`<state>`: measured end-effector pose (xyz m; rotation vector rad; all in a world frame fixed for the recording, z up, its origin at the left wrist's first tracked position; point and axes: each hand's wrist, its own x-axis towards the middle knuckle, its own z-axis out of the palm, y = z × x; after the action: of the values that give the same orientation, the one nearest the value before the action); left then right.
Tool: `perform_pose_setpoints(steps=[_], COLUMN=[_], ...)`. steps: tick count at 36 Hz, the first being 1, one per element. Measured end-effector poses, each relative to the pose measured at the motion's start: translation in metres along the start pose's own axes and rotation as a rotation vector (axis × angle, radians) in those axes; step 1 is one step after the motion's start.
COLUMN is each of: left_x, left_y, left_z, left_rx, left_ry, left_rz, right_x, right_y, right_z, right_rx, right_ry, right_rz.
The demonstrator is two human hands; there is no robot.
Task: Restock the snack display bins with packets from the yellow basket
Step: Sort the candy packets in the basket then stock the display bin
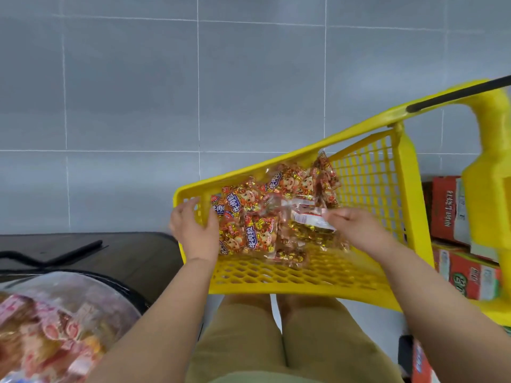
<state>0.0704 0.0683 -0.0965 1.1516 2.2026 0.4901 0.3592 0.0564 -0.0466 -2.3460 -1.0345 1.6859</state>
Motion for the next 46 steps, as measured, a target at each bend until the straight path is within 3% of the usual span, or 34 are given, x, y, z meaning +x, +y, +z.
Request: perform_pose_setpoints(steps=[3, 6, 8, 13, 20, 25, 31, 37, 42, 46], left_x=[-0.019, -0.031, -0.033, -0.026, -0.019, -0.019, -0.024, -0.030, -0.032, -0.031], left_y=[0.022, 0.039, 0.038, 0.017, -0.007, -0.022, -0.027, -0.022, -0.019, -0.016], left_z=[0.009, 0.015, 0.020, 0.022, 0.009, 0.005, 0.007, 0.008, 0.009, 0.010], left_rx=[-0.115, -0.411, -0.517, -0.524, -0.496, -0.466, -0.437, -0.447, -0.444, -0.458], left_ry=[-0.195, -0.690, -0.822, -0.692, -0.525, -0.541, -0.625, -0.609, -0.614, -0.635], left_rz=[0.082, -0.190, -0.371, -0.499, -0.592, -0.626, -0.615, -0.628, -0.621, -0.589], right_x=[0.001, 0.007, 0.011, 0.023, 0.028, 0.036, 0.047, 0.043, 0.041, 0.030], right_y=[-0.011, -0.014, -0.013, 0.003, 0.054, 0.065, 0.063, 0.054, 0.054, 0.043], right_z=[0.005, 0.022, 0.034, 0.057, 0.097, 0.109, 0.106, 0.100, 0.082, 0.050], right_rx=[0.310, 0.478, 0.531, 0.567, -0.575, -0.738, -1.018, -1.335, -1.301, -0.905], right_ry=[-0.082, -0.191, -0.207, -0.198, -0.424, -0.333, -0.414, -0.503, -0.461, -0.465], right_rz=[0.099, 0.153, 0.186, 0.261, -0.076, -0.140, -0.200, -0.392, -0.429, -0.371])
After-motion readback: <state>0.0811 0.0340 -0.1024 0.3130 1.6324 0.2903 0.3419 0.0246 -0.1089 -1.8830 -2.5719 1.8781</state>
